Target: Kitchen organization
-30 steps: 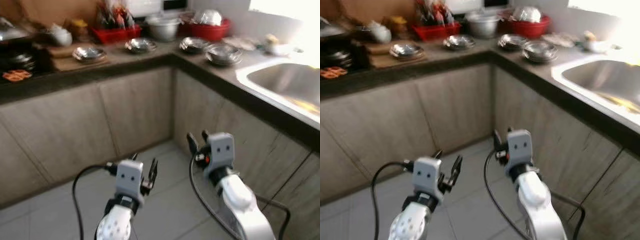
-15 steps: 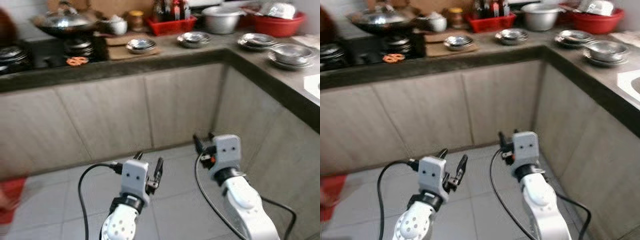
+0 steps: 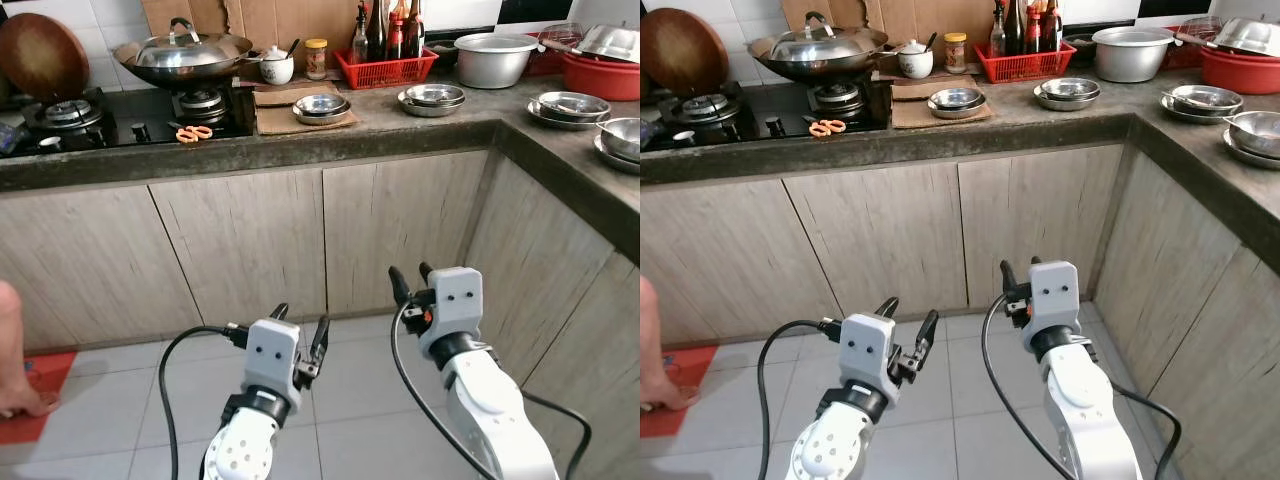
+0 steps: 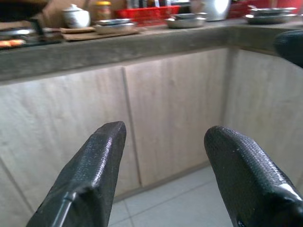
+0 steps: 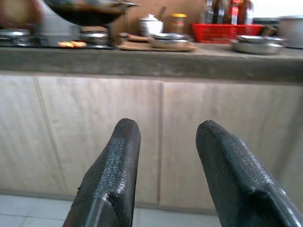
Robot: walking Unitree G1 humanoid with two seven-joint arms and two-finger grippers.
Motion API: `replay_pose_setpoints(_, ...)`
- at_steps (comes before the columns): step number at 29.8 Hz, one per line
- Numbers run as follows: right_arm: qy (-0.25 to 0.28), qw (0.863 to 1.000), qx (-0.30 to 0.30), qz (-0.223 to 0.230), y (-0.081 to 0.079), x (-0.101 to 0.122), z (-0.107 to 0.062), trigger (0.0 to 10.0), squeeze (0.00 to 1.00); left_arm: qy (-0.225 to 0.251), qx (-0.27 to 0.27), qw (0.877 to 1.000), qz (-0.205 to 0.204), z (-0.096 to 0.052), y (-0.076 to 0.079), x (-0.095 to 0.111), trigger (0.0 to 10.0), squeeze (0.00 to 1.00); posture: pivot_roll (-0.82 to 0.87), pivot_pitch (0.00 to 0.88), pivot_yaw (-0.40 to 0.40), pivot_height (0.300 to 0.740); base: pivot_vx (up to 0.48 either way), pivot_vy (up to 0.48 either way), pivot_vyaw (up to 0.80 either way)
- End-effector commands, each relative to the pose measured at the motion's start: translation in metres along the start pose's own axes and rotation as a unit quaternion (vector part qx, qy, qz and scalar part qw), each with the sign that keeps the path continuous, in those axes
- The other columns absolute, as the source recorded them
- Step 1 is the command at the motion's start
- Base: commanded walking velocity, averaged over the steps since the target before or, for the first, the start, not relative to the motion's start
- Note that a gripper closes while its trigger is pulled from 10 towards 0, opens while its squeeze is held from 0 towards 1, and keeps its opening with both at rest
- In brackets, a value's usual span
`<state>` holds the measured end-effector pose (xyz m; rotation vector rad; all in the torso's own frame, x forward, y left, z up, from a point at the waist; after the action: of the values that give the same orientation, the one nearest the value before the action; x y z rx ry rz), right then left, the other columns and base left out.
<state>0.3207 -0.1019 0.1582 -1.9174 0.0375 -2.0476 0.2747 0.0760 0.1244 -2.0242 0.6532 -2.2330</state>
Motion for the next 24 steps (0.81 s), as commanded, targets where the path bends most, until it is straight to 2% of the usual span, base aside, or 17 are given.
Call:
replay_pose_setpoints(1,0.001,1.0,0.0,0.002,-0.0002,0.0009,0.001,10.0,0.0,0.003,-0.005,1.0,-0.001,0.0003,0.0018,0.0014,10.0,0.0,0.04,0.038,-0.017,0.74,0.277,0.0,0.0)
replay_pose_setpoints(24,-0.003,1.0,-0.004,0.005,0.0008,-0.0018,-0.0012,10.0,0.0,0.005,-0.003,1.0,0.001,0.0013,0.001,0.004,10.0,0.0,0.05,0.059,-0.026,0.74,0.262,0.0,0.0)
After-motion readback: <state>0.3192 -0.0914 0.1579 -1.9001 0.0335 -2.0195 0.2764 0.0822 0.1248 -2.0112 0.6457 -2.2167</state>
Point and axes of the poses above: a point about 5 cm out from each wrist's last joint towards the gripper, its own z axis pointing out of the wrist towards the gripper, its own x axis along the axis of the wrist's last joint, y = z × x, the point moved 6 cm from there along z, pointing out of the wrist towards the gripper, and after that the axes turned 15 degrees about z, right-handed, at the moved point
